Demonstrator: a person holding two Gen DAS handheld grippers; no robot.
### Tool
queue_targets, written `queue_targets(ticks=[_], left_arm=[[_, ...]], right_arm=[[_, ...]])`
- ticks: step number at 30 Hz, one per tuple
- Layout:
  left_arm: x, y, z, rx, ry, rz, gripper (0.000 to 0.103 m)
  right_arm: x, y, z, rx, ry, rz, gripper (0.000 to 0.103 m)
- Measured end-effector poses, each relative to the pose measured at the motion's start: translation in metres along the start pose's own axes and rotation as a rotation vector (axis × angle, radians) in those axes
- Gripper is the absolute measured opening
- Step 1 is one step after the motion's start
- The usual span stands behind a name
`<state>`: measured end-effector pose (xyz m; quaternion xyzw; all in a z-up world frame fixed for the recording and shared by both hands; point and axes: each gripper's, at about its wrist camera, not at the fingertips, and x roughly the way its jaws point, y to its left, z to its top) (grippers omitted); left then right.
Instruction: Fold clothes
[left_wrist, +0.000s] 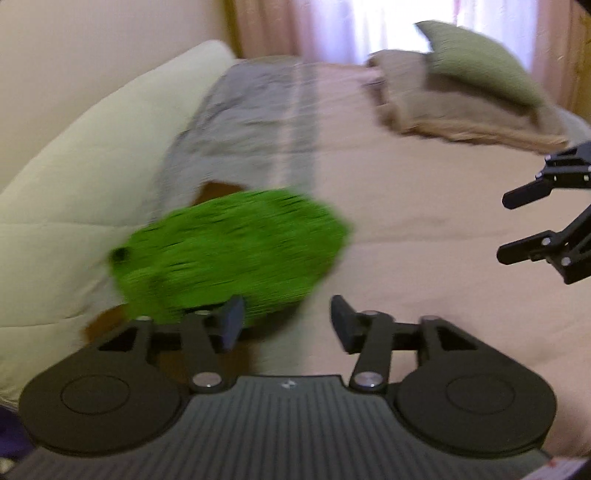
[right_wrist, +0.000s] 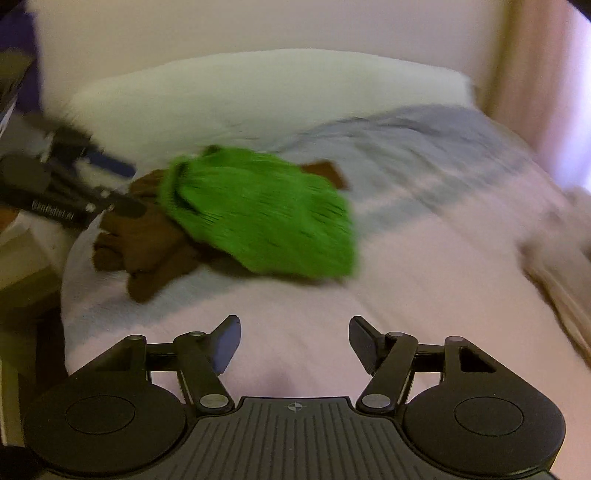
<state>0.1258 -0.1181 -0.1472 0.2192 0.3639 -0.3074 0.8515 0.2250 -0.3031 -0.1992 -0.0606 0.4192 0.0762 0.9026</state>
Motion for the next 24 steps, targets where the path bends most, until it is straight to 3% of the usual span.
queue_targets(ticks=[6, 10, 11, 12, 13, 14, 18, 20, 22, 24], left_arm=[[0.041, 0.109, -0.037, 0.119, 0.041, 0.054, 0.071], [0.07, 0.155, -0.061, 0.216, 0.056, 0.0, 0.081], [0.079, 0.163, -0.064, 0.239, 0.055, -0.017, 0.082], [0.085, 0.167, -0.066, 0.259, 0.053, -0.034, 0.082], [0.094, 0.172, -0.067, 0.281, 0.049, -0.056, 0.082], [0.1, 0.174, -0.068, 0.297, 0.045, -0.07, 0.082], [0.109, 0.183, -0.056, 0.32, -0.003, -0.117, 0.082], [0.108, 0.191, -0.047, 0.305, -0.026, -0.128, 0.083], [0.109, 0.198, -0.036, 0.311, -0.058, -0.128, 0.085], [0.112, 0.203, -0.024, 0.333, -0.08, -0.131, 0.086]], right_arm=[[0.133, 0.062, 0.041, -0.319, -0.006, 0.055, 0.066], [0.21, 0.086, 0.045, -0.532, 0.055, 0.003, 0.066], [0.224, 0.089, 0.045, -0.58, 0.081, -0.026, 0.063], [0.232, 0.087, 0.047, -0.595, 0.095, -0.046, 0.053], [0.235, 0.082, 0.052, -0.569, 0.102, -0.049, 0.019], [0.235, 0.075, 0.058, -0.531, 0.108, -0.057, 0.008], [0.199, 0.036, 0.082, -0.37, 0.074, -0.099, 0.005], [0.169, 0.004, 0.093, -0.222, 0.04, -0.151, 0.004], [0.146, -0.03, 0.096, -0.053, 0.028, -0.191, 0.004], [0.135, -0.053, 0.09, 0.018, 0.043, -0.233, 0.004]])
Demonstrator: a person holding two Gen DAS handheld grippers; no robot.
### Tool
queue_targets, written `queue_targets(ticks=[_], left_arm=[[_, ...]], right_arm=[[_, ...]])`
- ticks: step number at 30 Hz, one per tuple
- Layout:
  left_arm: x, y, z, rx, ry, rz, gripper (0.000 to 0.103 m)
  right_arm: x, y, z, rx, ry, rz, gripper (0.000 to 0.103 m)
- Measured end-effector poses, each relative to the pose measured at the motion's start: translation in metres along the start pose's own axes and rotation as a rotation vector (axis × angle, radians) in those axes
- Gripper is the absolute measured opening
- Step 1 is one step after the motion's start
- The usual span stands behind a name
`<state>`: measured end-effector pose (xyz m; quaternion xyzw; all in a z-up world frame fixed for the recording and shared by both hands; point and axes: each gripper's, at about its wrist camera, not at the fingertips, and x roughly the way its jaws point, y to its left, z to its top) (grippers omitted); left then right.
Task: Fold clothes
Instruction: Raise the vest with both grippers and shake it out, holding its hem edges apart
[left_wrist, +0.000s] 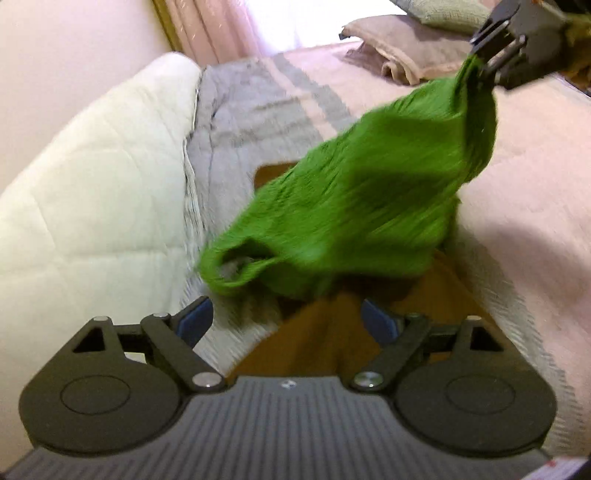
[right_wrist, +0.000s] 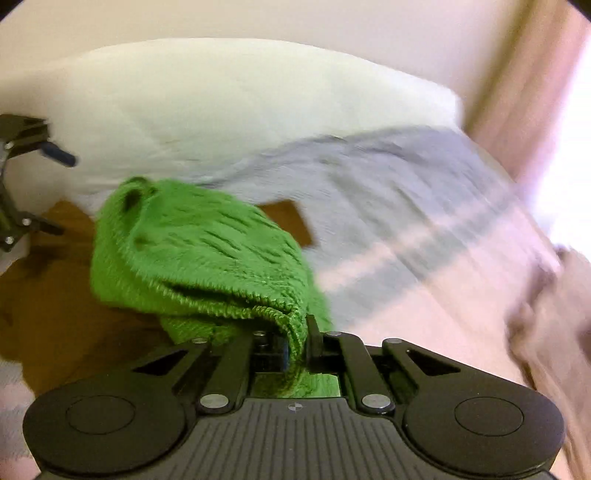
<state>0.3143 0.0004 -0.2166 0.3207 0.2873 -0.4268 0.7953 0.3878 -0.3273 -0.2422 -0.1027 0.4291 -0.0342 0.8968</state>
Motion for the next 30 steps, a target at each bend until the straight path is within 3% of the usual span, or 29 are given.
queue_targets(ticks=[4, 8, 11, 13, 14, 15, 16, 17, 19, 23, 27, 29, 30], left_arm=[[0.024, 0.008, 0.016, 0.092, -0.026, -0.021, 0.086], [0.062, 0.005, 0.024, 0.251, -0.044, -0.033, 0.086], [0.089, 0.014, 0.029, 0.3, -0.055, -0.045, 0.083], [0.104, 0.02, 0.032, 0.341, -0.062, -0.056, 0.075], [0.109, 0.023, 0.033, 0.35, -0.066, -0.064, 0.067], [0.114, 0.026, 0.036, 0.359, -0.063, -0.079, 0.048], [0.117, 0.028, 0.039, 0.369, -0.055, -0.09, 0.04], [0.119, 0.03, 0.043, 0.379, -0.052, -0.104, 0.03], [0.116, 0.031, 0.051, 0.389, -0.054, -0.144, 0.017], [0.105, 0.033, 0.069, 0.41, -0.07, -0.171, 0.01], [0.098, 0.032, 0.084, 0.439, -0.078, -0.18, 0.009], [0.094, 0.03, 0.088, 0.453, -0.081, -0.181, 0.009], [0.091, 0.03, 0.089, 0.455, -0.082, -0.181, 0.009]], right_arm=[[0.013, -0.026, -0.021, 0.06, 0.066, -0.039, 0.004], [0.028, -0.026, -0.034, 0.055, 0.079, -0.039, 0.004], [0.035, -0.011, -0.044, 0.046, 0.084, -0.038, 0.007], [0.037, -0.006, -0.045, 0.047, 0.085, -0.041, 0.008], [0.036, -0.003, -0.046, 0.052, 0.089, -0.042, 0.011], [0.033, 0.003, -0.048, 0.052, 0.097, -0.046, 0.014], [0.034, 0.005, -0.046, 0.044, 0.104, -0.055, 0.03], [0.03, 0.014, -0.043, 0.031, 0.101, -0.073, 0.057], [0.017, 0.024, -0.039, 0.004, 0.067, -0.088, 0.075], [-0.008, 0.06, -0.026, -0.089, -0.033, 0.001, 0.078], [0.017, 0.097, -0.008, -0.216, -0.113, 0.114, 0.082], [0.043, 0.101, -0.002, -0.221, -0.105, 0.144, 0.081], [0.054, 0.1, 0.001, -0.203, -0.064, 0.175, 0.072]])
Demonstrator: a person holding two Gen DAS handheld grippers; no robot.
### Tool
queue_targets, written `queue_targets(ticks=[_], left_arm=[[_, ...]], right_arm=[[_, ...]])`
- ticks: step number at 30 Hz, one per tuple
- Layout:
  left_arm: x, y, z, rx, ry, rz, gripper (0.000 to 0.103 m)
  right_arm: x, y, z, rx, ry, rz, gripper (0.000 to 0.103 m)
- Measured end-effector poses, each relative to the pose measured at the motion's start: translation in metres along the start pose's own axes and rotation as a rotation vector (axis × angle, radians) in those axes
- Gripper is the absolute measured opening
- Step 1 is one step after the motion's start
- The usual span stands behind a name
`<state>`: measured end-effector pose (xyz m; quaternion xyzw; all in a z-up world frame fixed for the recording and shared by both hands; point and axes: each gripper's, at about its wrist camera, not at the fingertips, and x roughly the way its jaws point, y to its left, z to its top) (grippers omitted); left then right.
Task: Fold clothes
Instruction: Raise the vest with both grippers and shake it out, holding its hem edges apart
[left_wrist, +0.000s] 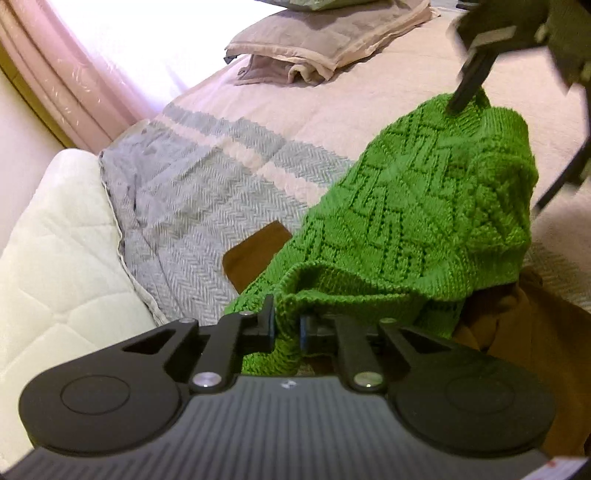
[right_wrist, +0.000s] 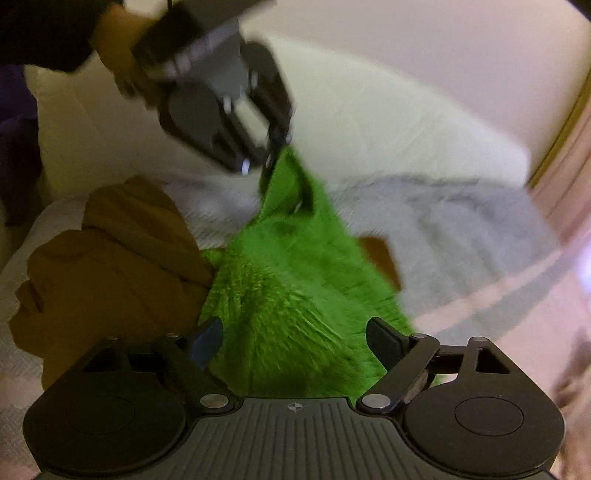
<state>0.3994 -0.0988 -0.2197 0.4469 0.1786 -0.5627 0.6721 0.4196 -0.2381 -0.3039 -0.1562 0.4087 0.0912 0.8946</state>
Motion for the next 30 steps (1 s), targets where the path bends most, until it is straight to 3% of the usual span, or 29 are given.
queue_targets(ticks=[1, 2, 8, 11, 16, 24, 30], left_arm=[[-0.001, 0.001, 0.002, 0.0, 0.002, 0.004, 0.009], [-0.004, 0.001, 0.005, -0.001, 0.004, 0.016, 0.009], [-0.038, 0.016, 0.049, -0.039, -0.033, 0.083, 0.008], [-0.068, 0.022, 0.095, -0.04, -0.097, 0.125, 0.008], [-0.127, 0.006, 0.189, 0.008, -0.201, 0.183, 0.008], [-0.223, -0.081, 0.324, 0.047, -0.319, 0.299, 0.008], [-0.253, -0.175, 0.383, 0.011, -0.335, 0.312, 0.008]], right_arm=[[0.005, -0.007, 0.002, 0.031, 0.028, 0.037, 0.023], [0.001, -0.014, 0.004, 0.067, 0.042, 0.05, 0.007], [-0.102, -0.076, 0.008, 0.233, -0.076, -0.155, 0.005], [-0.17, -0.109, 0.013, 0.261, -0.144, -0.259, 0.005], [-0.286, -0.127, 0.004, 0.245, -0.264, -0.403, 0.005], [-0.465, -0.126, -0.073, 0.267, -0.44, -0.495, 0.005], [-0.551, -0.113, -0.135, 0.302, -0.453, -0.504, 0.005]])
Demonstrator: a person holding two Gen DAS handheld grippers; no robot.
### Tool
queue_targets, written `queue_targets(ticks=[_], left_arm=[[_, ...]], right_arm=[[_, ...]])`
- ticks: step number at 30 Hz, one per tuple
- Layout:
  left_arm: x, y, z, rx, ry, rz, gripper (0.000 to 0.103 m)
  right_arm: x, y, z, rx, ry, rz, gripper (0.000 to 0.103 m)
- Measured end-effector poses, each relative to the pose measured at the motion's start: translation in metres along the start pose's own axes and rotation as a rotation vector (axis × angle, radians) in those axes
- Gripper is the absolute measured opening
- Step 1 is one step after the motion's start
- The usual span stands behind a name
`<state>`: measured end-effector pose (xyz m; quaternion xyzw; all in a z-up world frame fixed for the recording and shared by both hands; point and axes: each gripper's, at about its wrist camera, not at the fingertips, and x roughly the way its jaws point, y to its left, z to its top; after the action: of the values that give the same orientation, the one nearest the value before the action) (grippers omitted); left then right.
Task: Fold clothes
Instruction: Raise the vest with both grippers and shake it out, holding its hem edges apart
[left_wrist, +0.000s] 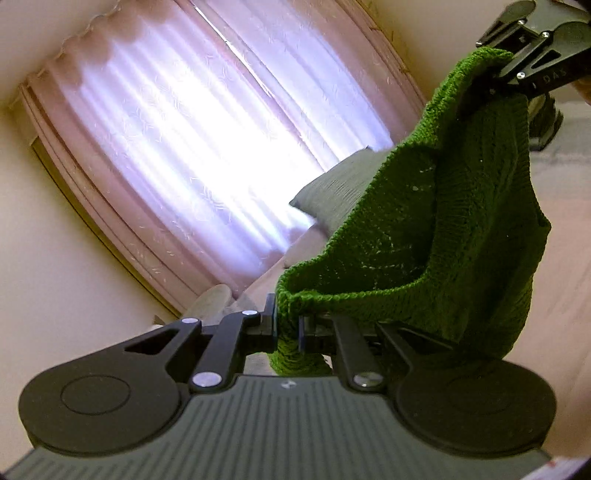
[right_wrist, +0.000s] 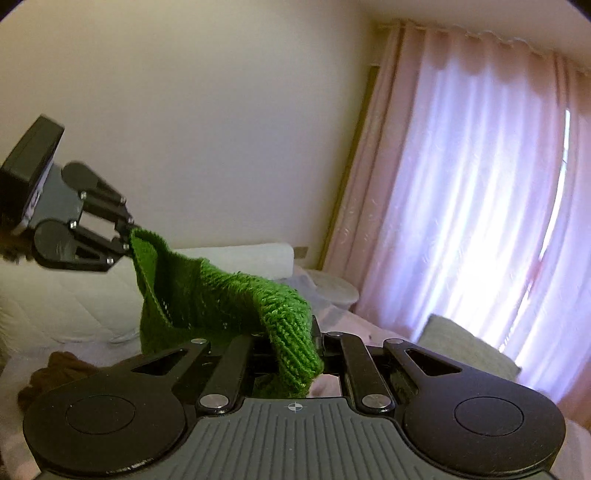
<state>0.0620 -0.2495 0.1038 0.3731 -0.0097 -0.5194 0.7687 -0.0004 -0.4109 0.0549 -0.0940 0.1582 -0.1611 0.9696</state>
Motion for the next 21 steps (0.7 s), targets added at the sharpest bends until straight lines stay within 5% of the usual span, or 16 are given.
queue_targets(ticks=[7, 15, 18, 21], left_arm=[[-0.04, -0.079, 0.027, -0.069, -0.022, -0.118, 0.008], [-0.1, -0.139, 0.069, 0.008, -0.109, -0.273, 0.008], [-0.093, -0.144, 0.101, 0.031, -0.124, -0.312, 0.008], [-0.042, -0.152, 0.138, 0.025, -0.12, -0.335, 0.008]], right_arm=[[-0.114, -0.006, -0.026, 0.047, 0.05, -0.086, 0.005], [-0.228, -0.007, -0.032, 0.128, 0.06, -0.222, 0.005], [-0.248, -0.025, -0.033, 0.129, 0.066, -0.275, 0.005], [-0.256, -0.071, -0.052, 0.172, 0.088, -0.3, 0.005]])
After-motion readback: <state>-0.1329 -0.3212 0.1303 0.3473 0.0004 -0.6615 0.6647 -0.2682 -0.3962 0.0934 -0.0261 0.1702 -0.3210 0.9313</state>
